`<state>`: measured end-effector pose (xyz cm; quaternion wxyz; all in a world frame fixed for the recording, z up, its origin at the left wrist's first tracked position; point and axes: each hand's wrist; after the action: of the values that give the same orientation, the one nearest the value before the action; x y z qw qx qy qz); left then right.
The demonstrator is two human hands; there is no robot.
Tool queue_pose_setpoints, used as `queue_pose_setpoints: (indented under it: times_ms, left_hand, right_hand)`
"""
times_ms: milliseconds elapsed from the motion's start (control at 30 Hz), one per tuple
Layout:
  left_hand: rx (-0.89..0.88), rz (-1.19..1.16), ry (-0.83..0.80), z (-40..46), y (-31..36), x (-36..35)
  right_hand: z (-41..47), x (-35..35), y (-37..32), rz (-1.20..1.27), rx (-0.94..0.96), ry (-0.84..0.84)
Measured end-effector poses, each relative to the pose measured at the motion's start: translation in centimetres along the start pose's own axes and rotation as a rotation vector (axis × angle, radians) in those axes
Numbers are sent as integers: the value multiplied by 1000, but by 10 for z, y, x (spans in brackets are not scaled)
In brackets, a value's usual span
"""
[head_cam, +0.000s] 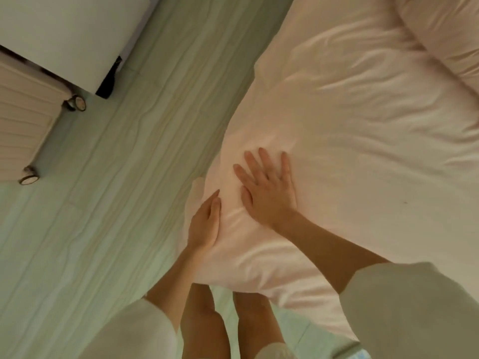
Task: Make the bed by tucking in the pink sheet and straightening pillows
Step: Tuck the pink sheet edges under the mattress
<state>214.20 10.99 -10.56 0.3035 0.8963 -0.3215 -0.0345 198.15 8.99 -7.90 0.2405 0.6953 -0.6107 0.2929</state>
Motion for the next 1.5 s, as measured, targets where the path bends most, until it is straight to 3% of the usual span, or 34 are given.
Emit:
queue_pose_setpoints:
  times_ms: [167,233,300,433,533,633,700,800,933,1000,1100,1200,1300,1400,1500]
  left_hand:
    - [139,-154,-215,38,-16,11]
    - [176,-154,-226,42,-18,10]
    - [155,-93,-141,37,-17,10]
    - [-70,-178,253,7,-27,7]
    - [74,-284,322,-11,-57,4]
    - [346,-505,80,-12,-104,5]
    - [443,-584,24,-16,-121,4]
    - [386,-344,235,-27,-118,5]
    - [297,-286,482,-30,-115,15]
    - [329,-189,468,-36,-112,10]
    - [280,16,426,-58,-100,-11]
    - [7,339,455,-81,-91,-43]
    - [-389,790,389,-93,-71,-77]
    - [-731,1210,202,-93,-62,-125]
    - [-676,1346,130,-89,-84,-164]
  right_hand:
    - [35,18,-8,-154,-11,-56]
    - [42,21,-14,-172,-35,-76]
    - [35,20,-17,-155,-62,-35]
    - [-12,-16,-37,50,-26,209]
    - [-50,-54,-57,250,-99,363]
    - [-78,-87,-75,235,-150,327]
    - [-90,-101,-88,231,-167,266]
    - [-96,-107,-110,269,-187,226]
    - [-116,-116,-122,272,-38,223]
    - [-133,-128,-118,319,-41,319]
    - [-165,-150,-104,431,-260,374]
    - [-200,-171,-72,567,-506,320]
    - [-222,-191,-34,681,-696,191]
    - [-234,-223,-12,659,-614,100]
    - [-245,-254,-7,564,-490,71]
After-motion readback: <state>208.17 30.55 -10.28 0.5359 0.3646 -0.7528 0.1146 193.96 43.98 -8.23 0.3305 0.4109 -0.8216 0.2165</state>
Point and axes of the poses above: each hand's wrist, its own z-axis towards the middle knuckle, its own x-axis out of the back of the hand, y = z × x, and after that the axes turned 15 degrees about -y, right-handed
